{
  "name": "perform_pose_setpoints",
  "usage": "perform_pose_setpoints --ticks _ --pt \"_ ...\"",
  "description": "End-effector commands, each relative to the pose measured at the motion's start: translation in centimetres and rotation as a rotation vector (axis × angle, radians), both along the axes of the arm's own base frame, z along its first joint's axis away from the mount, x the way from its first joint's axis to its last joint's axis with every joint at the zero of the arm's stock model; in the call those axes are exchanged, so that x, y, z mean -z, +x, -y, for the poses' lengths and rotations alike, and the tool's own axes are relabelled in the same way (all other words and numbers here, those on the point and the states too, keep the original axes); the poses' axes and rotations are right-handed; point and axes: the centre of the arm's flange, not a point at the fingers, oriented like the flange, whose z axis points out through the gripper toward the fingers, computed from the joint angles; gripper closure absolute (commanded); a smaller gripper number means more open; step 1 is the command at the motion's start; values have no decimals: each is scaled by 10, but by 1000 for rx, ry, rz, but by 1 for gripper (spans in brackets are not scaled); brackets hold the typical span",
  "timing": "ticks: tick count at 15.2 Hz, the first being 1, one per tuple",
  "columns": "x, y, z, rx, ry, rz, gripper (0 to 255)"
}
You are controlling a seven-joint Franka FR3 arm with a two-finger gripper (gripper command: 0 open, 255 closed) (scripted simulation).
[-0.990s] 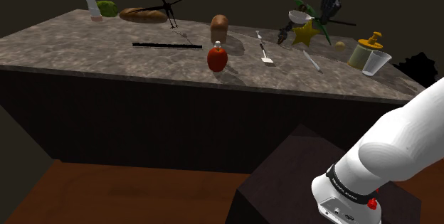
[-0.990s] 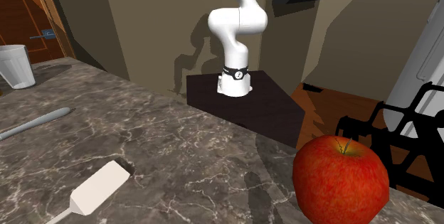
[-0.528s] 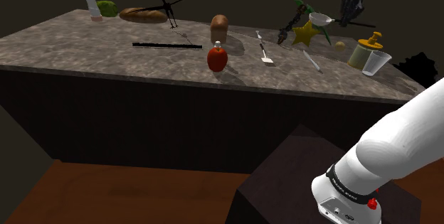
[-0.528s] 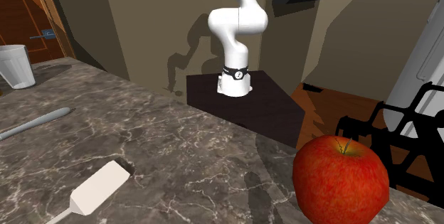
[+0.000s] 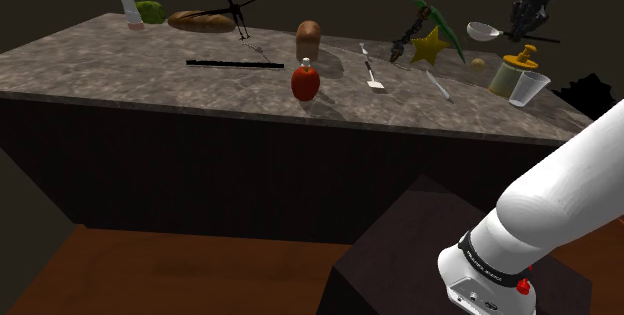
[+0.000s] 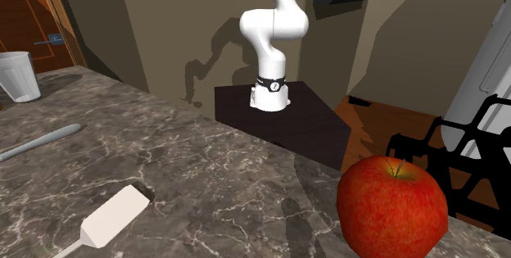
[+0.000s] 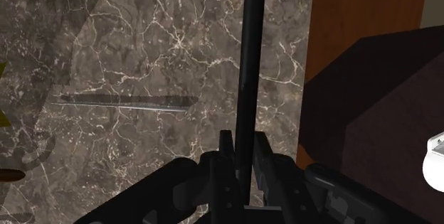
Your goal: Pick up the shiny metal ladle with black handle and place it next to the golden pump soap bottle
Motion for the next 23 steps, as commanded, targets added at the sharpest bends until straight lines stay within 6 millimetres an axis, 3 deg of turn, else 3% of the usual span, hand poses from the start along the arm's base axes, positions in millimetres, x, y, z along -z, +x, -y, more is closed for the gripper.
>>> perform_pose_setpoints --ticks 1,9,23 --pt "1 -19 19 -3 0 0 255" --pt "1 -91 92 -3 0 0 255" --pt "74 -91 92 -3 0 0 255"
